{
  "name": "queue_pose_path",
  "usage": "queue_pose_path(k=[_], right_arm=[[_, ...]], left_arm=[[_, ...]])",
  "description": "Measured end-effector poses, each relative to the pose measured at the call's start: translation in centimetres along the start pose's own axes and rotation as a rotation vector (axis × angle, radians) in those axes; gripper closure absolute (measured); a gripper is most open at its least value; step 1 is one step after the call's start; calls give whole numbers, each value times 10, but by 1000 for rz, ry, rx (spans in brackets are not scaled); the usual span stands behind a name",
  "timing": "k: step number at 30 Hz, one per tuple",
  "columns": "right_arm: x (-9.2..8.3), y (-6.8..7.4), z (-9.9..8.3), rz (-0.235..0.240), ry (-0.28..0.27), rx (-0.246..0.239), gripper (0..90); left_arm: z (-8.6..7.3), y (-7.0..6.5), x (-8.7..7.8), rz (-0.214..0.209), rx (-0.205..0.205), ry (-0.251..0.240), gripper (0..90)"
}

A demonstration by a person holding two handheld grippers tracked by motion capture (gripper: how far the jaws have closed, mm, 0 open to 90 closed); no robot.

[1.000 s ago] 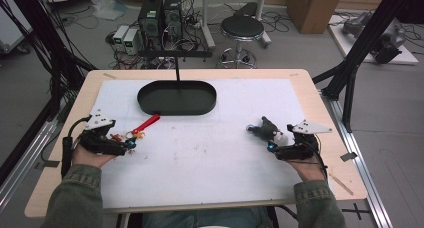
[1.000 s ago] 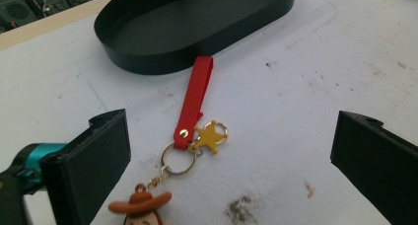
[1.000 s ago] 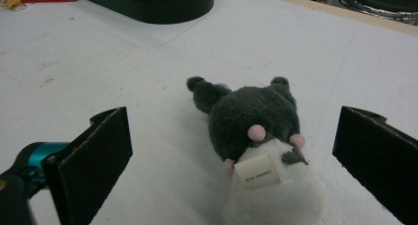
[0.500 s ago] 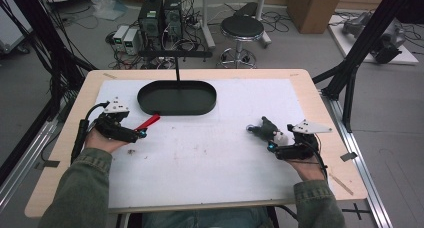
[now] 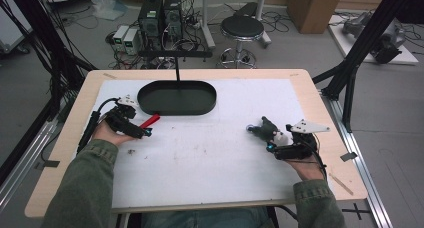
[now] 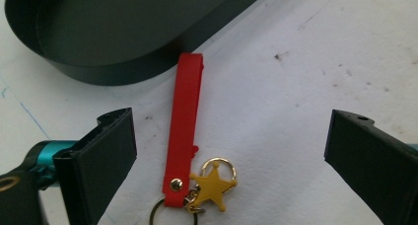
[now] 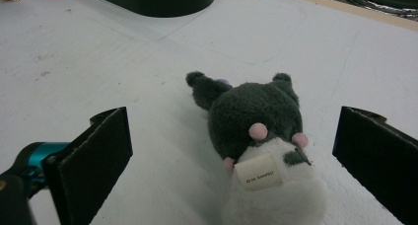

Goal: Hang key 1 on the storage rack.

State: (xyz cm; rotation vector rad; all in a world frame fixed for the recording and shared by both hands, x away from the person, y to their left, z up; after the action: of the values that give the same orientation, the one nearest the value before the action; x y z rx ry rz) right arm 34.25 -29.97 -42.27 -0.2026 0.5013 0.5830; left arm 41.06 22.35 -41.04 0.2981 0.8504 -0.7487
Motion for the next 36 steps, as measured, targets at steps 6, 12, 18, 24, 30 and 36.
queue_pose_path(k=[6, 12, 18, 24, 30, 36], right_arm=[[0, 1, 0, -1, 5, 2, 5], [1, 1, -1, 0, 16, -1, 5], [0, 0, -2, -15, 26, -13, 5], [-2, 0, -3, -22, 30, -15, 5], [-2, 0, -4, -29, 33, -17, 5], [-3, 0, -4, -32, 33, -19, 5]], left_arm=[[11, 8, 18, -17, -4, 102, 70], [17, 20, 34, -28, -36, 174, 106], [22, 22, 43, -42, -52, 193, 214], [22, 28, 51, 0, -88, 218, 389], [22, 27, 48, 9, -61, 196, 739], [23, 23, 43, 8, -39, 207, 747]])
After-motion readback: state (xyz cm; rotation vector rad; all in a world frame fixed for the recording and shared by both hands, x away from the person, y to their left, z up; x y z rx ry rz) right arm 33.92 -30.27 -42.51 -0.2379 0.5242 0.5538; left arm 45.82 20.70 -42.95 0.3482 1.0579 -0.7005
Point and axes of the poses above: each handheld gripper's, and its own axes: x roughly forward along the jaws, z roughly out of its top, y roughly to its left, the point moved 2 cm from there along x, roughly forward along the jaws, and after that the axes turned 3 degrees about -z, right-handed, at the moved point
